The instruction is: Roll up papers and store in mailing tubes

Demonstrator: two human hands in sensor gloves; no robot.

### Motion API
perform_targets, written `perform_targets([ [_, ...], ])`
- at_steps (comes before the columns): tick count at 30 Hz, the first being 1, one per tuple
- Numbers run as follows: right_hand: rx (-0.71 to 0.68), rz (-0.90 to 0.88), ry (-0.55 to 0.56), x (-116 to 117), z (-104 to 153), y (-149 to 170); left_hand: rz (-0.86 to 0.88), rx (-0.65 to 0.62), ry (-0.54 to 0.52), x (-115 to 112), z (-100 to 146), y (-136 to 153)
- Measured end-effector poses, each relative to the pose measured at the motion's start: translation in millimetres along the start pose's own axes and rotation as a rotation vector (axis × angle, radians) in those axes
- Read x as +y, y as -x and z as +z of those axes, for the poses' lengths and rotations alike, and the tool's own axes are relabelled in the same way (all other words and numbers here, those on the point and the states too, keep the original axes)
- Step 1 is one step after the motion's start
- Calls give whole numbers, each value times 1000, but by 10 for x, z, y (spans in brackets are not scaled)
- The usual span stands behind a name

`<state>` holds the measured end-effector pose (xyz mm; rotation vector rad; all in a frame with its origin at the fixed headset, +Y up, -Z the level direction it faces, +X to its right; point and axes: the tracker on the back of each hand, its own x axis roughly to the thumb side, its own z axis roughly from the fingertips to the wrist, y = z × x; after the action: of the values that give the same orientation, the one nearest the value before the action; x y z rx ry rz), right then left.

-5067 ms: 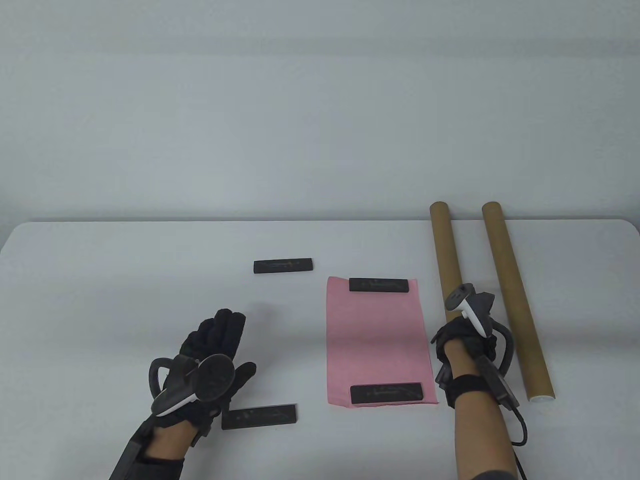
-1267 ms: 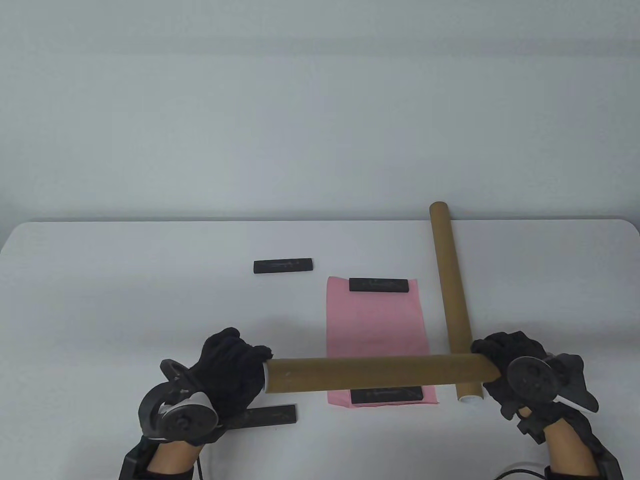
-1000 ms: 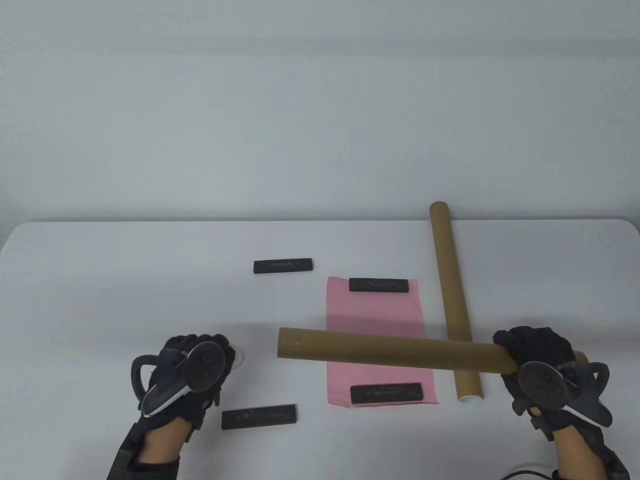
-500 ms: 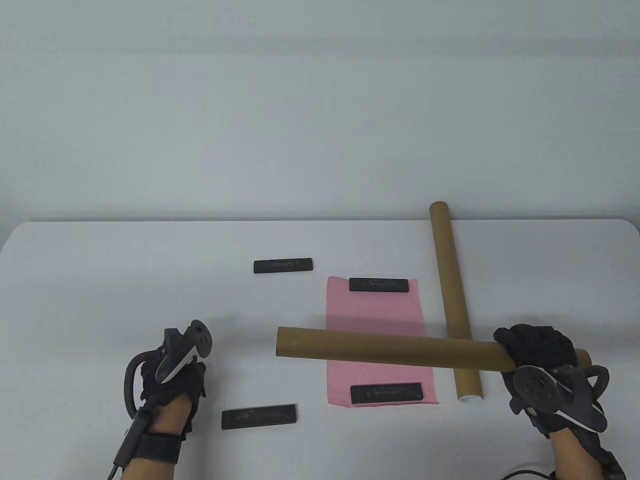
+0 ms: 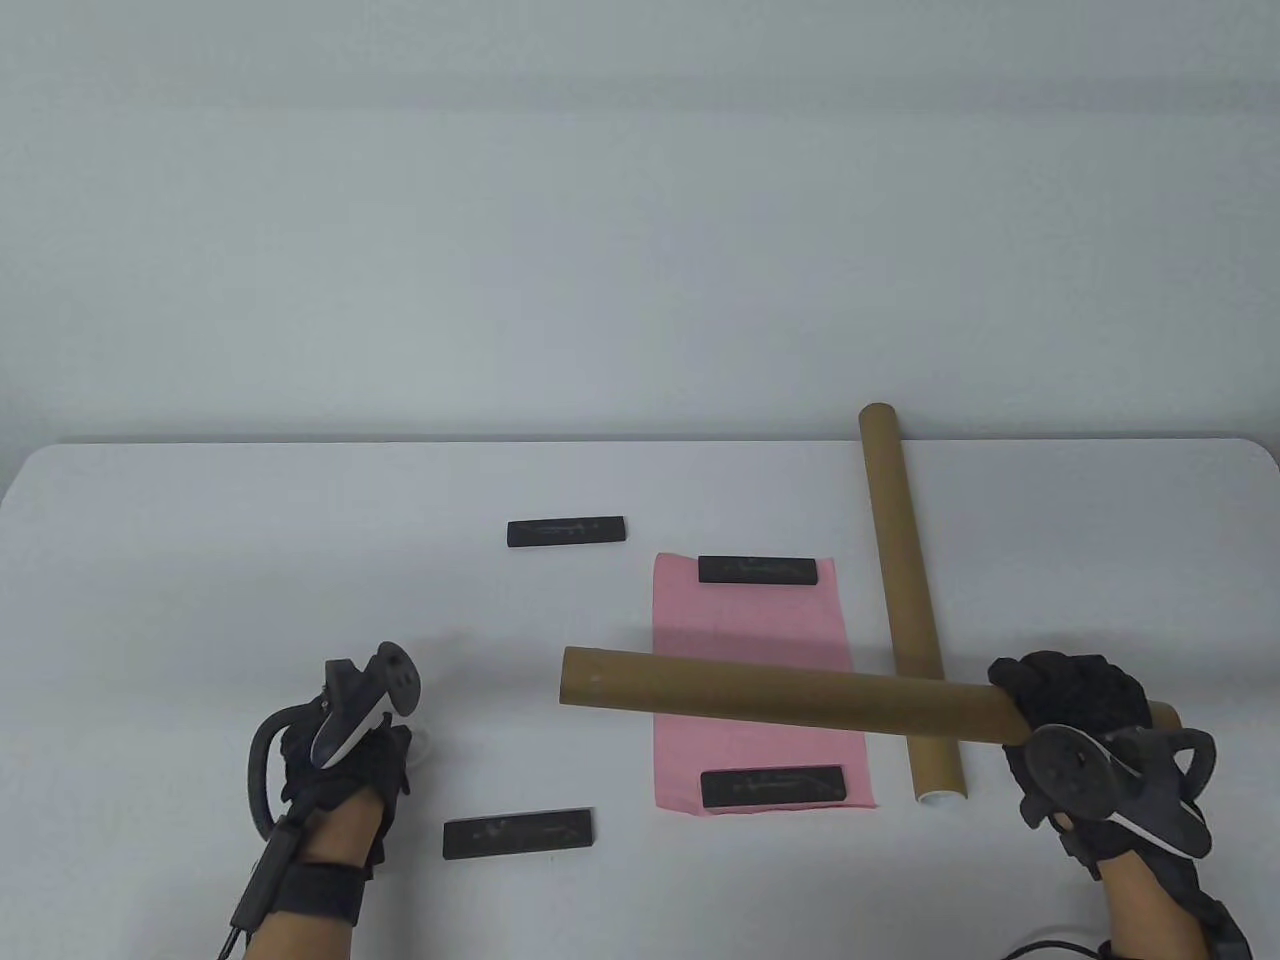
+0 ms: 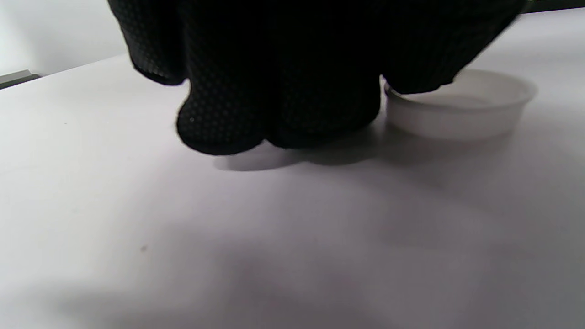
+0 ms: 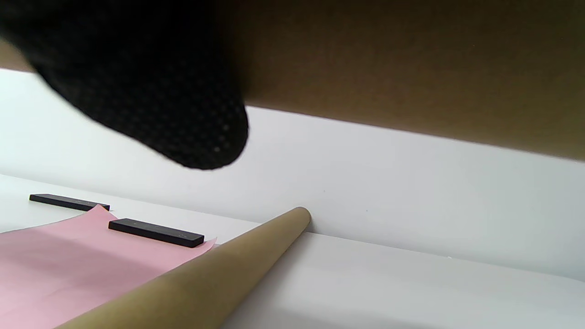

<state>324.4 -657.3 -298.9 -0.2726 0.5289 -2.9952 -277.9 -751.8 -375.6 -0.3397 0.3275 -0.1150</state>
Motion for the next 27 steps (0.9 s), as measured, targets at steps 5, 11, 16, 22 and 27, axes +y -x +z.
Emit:
perform_targets([
  [5,-2,1,-3,4,-3,3,14,12,-11,52,24,36],
  [11,34,-12,-14,13,-8,56,121,-72,-165,327,290,71],
  [16,95,-44,-75,15,-3,129,217,-311,-305,416,569,-30],
  [22,244,-243,-201,138,-40,359,223,-528,-417,503,788,-179],
  [27,456,-496,-367,430,-125,600,197,-614,-437,516,904,-309],
])
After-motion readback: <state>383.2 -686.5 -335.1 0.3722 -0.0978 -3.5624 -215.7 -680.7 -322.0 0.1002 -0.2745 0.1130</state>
